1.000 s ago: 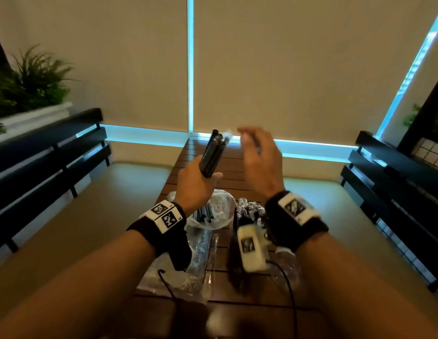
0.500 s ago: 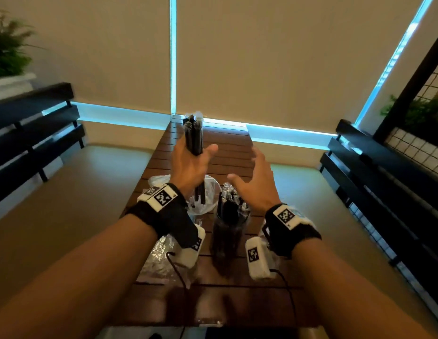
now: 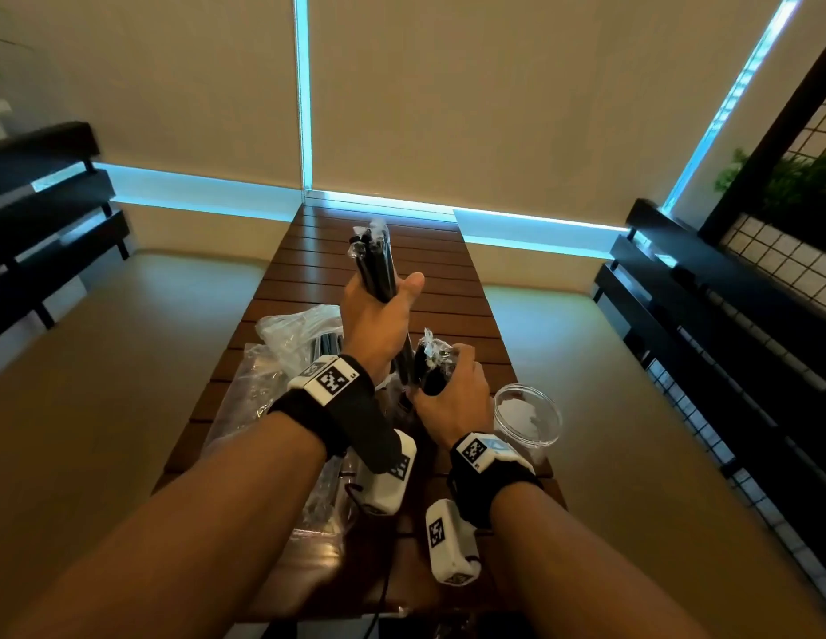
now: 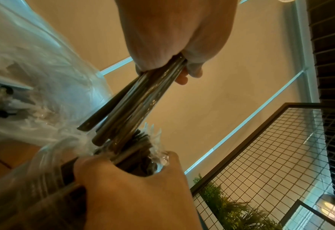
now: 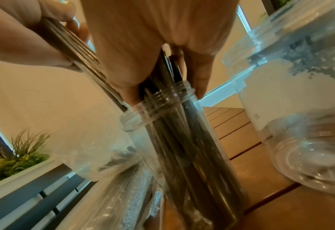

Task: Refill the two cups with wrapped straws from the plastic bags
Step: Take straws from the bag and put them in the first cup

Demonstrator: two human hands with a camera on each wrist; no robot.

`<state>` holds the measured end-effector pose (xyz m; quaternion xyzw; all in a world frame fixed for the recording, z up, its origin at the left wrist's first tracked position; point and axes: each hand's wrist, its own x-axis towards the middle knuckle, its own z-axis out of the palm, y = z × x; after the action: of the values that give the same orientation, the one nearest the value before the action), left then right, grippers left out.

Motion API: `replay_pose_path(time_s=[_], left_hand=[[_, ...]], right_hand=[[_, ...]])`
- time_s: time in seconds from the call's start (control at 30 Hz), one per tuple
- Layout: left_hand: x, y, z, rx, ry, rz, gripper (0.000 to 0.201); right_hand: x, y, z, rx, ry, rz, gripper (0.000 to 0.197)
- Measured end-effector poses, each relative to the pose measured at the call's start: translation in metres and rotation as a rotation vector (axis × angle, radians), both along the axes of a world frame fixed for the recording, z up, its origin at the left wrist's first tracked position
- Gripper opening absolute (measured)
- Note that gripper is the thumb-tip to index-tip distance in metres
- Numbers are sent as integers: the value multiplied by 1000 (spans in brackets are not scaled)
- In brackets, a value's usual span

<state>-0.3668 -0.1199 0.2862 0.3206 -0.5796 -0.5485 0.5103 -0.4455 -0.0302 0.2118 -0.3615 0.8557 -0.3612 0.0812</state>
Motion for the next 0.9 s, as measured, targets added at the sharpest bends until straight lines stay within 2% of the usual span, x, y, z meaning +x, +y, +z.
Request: replay_pose_path(time_s=[0.17, 0.37, 0.47, 0.6, 0.77, 0.9], left_hand=[[-5, -12, 2, 229, 143, 51, 13], [-6, -21, -13, 326, 115, 71, 20], [-3, -27, -18, 276, 79, 91, 19], [-9, -24, -23, 88, -90, 125, 12], [-13, -9, -33, -161, -209, 90, 31], [-8, -1, -56, -171, -278, 20, 26]], right_hand=[[-8, 2, -2, -30, 69, 38, 68], [-15, 3, -4, -43, 50, 85, 66], [-14, 2, -5, -16, 36, 144, 69], [-10, 3, -4, -45, -19, 230, 73], [-10, 1, -1, -71, -116, 289, 74], [-10, -1, -3, -59, -110, 307, 81]])
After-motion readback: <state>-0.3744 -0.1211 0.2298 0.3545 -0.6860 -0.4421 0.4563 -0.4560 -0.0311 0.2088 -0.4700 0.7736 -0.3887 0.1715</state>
